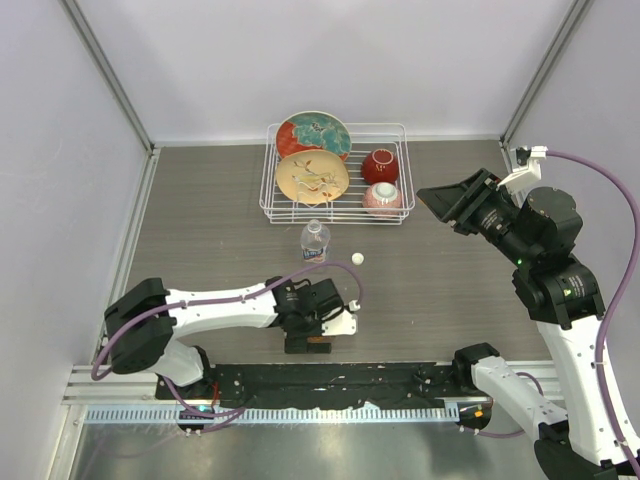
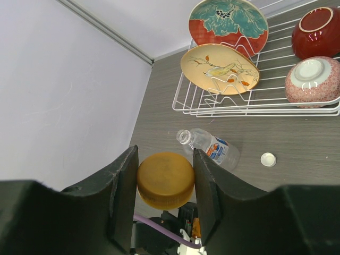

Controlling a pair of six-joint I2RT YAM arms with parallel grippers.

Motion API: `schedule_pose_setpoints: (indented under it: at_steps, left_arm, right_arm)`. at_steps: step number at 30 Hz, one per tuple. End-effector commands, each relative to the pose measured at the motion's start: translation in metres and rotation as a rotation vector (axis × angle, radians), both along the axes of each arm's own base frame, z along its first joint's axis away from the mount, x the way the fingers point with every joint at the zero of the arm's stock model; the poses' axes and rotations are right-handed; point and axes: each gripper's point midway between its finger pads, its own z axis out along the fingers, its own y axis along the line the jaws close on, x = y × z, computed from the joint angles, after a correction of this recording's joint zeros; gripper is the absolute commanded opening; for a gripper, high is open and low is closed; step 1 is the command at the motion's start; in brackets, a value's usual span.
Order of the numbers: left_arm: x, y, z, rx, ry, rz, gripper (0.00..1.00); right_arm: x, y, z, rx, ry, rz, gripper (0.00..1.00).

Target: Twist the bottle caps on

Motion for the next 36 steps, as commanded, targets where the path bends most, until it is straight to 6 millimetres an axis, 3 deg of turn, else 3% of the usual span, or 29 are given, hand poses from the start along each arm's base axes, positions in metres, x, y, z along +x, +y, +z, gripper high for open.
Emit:
schedule_pose_setpoints:
  at_steps: [1,7,18,32,36]
  left_arm:
    - [-0.002,-0.01,0.007,-0.06,0.006,-0.012,0.97]
    - [-0.005,-0.017,0.008,-0.064,0.036,-0.008,0.97]
    - [-0.011,-0.012,-0.005,-0.014,0.075,-0.034,0.95]
    - [-0.008,-0.02,-0.019,0.011,0.084,-0.046,0.78]
    - [-0.013,-0.022,-0.025,0.016,0.119,-0.046,0.68]
  right_arm:
    - [-0.004,-0.001,0.021,0.016,-0.073,0.001,0.18]
    - [-0.005,0.0,0.021,0.016,-0.075,0.006,0.18]
    - [-0.007,0.0,0.022,0.014,-0.084,0.009,0.18]
    - [-0.009,0.002,0.022,0.023,-0.083,0.024,0.17]
    - [-0.008,0.003,0.019,0.028,-0.074,0.028,0.16]
